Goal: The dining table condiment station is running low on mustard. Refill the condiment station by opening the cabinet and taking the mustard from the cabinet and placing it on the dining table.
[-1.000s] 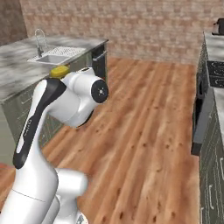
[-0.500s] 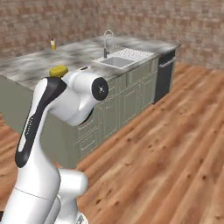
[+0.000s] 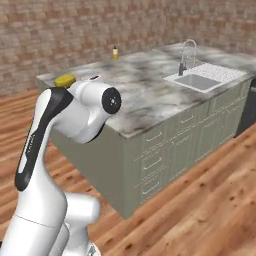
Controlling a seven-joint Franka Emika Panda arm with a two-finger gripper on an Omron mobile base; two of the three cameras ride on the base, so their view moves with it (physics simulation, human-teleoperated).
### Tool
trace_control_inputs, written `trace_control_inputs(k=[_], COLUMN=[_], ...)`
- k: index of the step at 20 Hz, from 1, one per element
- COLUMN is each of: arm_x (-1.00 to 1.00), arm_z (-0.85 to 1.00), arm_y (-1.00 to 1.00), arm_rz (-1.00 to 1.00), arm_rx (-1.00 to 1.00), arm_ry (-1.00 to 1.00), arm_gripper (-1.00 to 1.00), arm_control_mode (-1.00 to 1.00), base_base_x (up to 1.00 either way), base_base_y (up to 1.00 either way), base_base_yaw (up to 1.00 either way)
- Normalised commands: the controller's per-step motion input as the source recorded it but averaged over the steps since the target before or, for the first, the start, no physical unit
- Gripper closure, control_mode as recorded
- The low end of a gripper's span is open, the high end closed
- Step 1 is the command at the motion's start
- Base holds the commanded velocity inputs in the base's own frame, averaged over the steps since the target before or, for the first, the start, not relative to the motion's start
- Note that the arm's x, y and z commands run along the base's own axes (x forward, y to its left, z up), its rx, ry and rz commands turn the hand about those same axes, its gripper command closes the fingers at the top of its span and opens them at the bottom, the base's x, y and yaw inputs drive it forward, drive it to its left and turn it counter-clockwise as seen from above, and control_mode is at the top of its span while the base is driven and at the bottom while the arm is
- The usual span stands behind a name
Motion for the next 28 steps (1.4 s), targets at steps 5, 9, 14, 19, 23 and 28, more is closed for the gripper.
trace_control_inputs(k=[5,9,14,19,23,28], arm_x=[0.00,0.00,0.00,0.00,0.00,0.00], arm_z=[0.00,0.00,0.00,0.00,0.00,0.00], arm_y=[0.00,0.00,0.00,0.00,0.00,0.00], arm_rz=[0.00,0.00,0.00,0.00,0.00,0.00], arm_rx=[0.00,0.00,0.00,0.00,0.00,0.00], arm_ry=[0.00,0.00,0.00,0.00,0.00,0.00], arm_gripper=[1.00,1.00,1.00,1.00,1.00,1.00], arm_control_mode=[1.00,1.00,1.00,1.00,1.00,1.00], base_base_x=[0.38,0.68,0.89,0.83,0.90,0.99], base_base_y=[1.00,1.00,1.00,1.00,1.00,1.00], base_base_yaw=[0.43,0.38,0.29,0.04,0.00,0.00])
